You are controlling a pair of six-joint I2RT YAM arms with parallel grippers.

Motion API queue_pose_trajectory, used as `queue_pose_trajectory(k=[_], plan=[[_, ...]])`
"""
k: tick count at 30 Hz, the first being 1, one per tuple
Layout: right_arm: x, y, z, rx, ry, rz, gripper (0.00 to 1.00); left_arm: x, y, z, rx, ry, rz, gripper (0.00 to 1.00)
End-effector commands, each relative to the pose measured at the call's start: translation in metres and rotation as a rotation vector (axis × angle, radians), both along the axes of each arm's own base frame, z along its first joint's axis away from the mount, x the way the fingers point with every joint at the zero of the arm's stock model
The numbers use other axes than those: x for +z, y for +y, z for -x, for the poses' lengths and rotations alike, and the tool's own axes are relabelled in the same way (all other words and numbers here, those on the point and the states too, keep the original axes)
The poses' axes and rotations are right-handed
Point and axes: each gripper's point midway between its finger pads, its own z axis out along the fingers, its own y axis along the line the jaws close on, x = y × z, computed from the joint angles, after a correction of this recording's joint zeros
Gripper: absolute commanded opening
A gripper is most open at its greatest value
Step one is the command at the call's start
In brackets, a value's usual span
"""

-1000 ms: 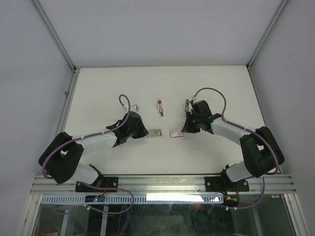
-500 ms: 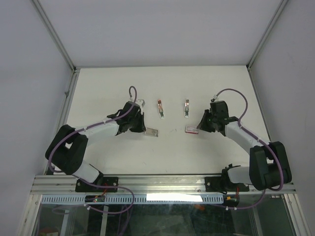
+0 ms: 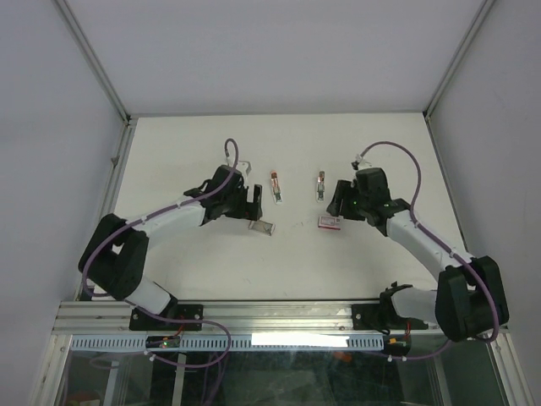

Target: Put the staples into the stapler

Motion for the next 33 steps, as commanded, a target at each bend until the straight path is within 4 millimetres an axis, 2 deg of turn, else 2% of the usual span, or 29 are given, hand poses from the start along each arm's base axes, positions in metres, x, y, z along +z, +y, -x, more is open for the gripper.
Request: queue_pose_trajectory(k=[1,3,7,8,11,14,21,33], plan=[[0.042,0.055,-0.017,0.210,-0.150,0.038,0.55,0.099,0.012,-0.027,0.139,-0.261,0.122,0.98],[0.044,0.080,-0.013,0.271,-0.136,0.050,0.51,0.136,0.028,-0.029,0.206,-0.330,0.191,0.99],[0.040,0.131,-0.002,0.365,-0.112,0.093,0.45,0.182,0.071,-0.036,0.305,-0.389,0.290,0.99],[0.036,0.142,0.002,0.387,-0.104,0.112,0.44,0.188,0.091,-0.041,0.348,-0.397,0.292,0.99],[0.028,0.170,0.010,0.426,-0.087,0.176,0.41,0.202,0.126,-0.047,0.415,-0.434,0.286,0.99],[0.013,0.189,0.013,0.441,-0.060,0.233,0.39,0.201,0.154,-0.051,0.495,-0.480,0.218,0.99],[-0.011,0.213,0.017,0.473,-0.013,0.337,0.36,0.203,0.170,-0.041,0.500,-0.527,0.158,0.99],[-0.023,0.234,0.006,0.511,-0.015,0.392,0.31,0.208,0.171,-0.036,0.500,-0.546,0.162,0.99]])
